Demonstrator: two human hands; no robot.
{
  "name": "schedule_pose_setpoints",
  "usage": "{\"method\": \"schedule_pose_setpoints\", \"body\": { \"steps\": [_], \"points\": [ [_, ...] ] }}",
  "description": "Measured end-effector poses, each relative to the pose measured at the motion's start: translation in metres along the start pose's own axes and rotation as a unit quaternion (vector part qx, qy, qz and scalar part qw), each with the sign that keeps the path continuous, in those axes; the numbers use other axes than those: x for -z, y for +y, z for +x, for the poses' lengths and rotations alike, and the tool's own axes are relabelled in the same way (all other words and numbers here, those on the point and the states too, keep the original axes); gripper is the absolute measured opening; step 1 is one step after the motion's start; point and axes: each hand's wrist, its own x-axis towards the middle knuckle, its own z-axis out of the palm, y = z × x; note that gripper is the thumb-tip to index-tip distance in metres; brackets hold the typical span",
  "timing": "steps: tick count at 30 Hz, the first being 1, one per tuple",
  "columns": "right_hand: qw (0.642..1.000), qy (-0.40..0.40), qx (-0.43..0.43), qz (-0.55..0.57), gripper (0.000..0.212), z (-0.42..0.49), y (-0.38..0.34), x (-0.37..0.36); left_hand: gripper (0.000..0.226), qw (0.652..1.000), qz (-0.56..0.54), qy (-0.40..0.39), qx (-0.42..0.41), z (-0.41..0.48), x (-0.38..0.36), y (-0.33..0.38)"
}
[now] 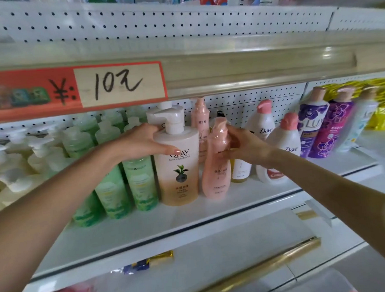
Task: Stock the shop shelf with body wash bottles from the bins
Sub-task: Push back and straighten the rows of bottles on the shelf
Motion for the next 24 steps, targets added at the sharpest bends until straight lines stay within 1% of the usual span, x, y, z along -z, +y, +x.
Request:
{"method": "schedule_pose_setpoints", "body": {
  "steps": [2, 6, 7, 9, 11, 12, 14, 15, 16, 18, 20, 21, 24],
  "points": [
    [1.000, 0.000, -0.004, -0.007, 0.043, 0.004, 0.002, 0.000, 0.075, 1.000, 0.001, 0.001, -0.004, 0.000, 0.000, 0.000],
    [1.000, 0.002, 0.002, 0.001, 0.038, 0.011, -0.001, -0.002, 0.042, 1.000, -0.002, -0.002, -0.021, 0.001, -0.001, -0.001],
    [1.000, 0.001, 0.000, 0.005, 0.037, 0.013, -0.001, -0.002, 0.039, 1.000, -0.002, -0.001, -0.025, 0.002, -0.001, -0.002],
    [1.000, 0.001, -0.010, 0.001, 0.039, 0.014, -0.003, -0.002, 0.044, 1.000, 0.004, 0.000, -0.024, 0.001, -0.001, -0.001],
    [1.000, 0.001, -0.020, -0.004, 0.040, 0.015, -0.004, -0.002, 0.056, 1.000, 0.019, 0.002, -0.023, 0.000, 0.000, 0.000],
    [1.000, -0.001, -0.021, -0.008, 0.041, 0.014, -0.005, -0.002, 0.054, 0.999, 0.027, 0.003, -0.023, -0.001, 0.000, 0.001],
    [1.000, -0.011, -0.022, -0.013, 0.043, 0.012, -0.005, -0.002, 0.038, 0.998, 0.050, -0.002, -0.028, -0.002, -0.001, 0.002],
    [1.000, -0.017, -0.021, -0.013, 0.042, 0.009, -0.005, 0.000, 0.037, 0.998, 0.059, -0.002, -0.028, -0.003, -0.001, 0.003],
    [0.999, -0.024, -0.019, -0.013, 0.040, 0.007, -0.005, 0.003, 0.044, 0.997, 0.069, -0.004, -0.027, -0.005, -0.001, 0.005],
    [0.999, -0.039, -0.012, -0.019, 0.042, 0.000, -0.004, 0.016, 0.066, 0.996, 0.082, -0.009, -0.020, -0.011, 0.002, 0.010],
    [0.999, -0.040, -0.017, -0.029, 0.058, -0.005, -0.002, 0.033, 0.083, 0.995, 0.105, 0.004, -0.002, -0.013, 0.004, 0.010],
    [0.999, -0.030, -0.021, -0.028, 0.062, -0.008, -0.001, 0.043, 0.083, 0.992, 0.126, 0.013, 0.007, -0.016, 0.005, 0.011],
    [1.000, 0.018, -0.015, 0.004, 0.058, -0.016, 0.008, 0.067, 0.076, 0.986, 0.152, 0.068, 0.023, -0.031, 0.006, 0.017]
  ]
}}
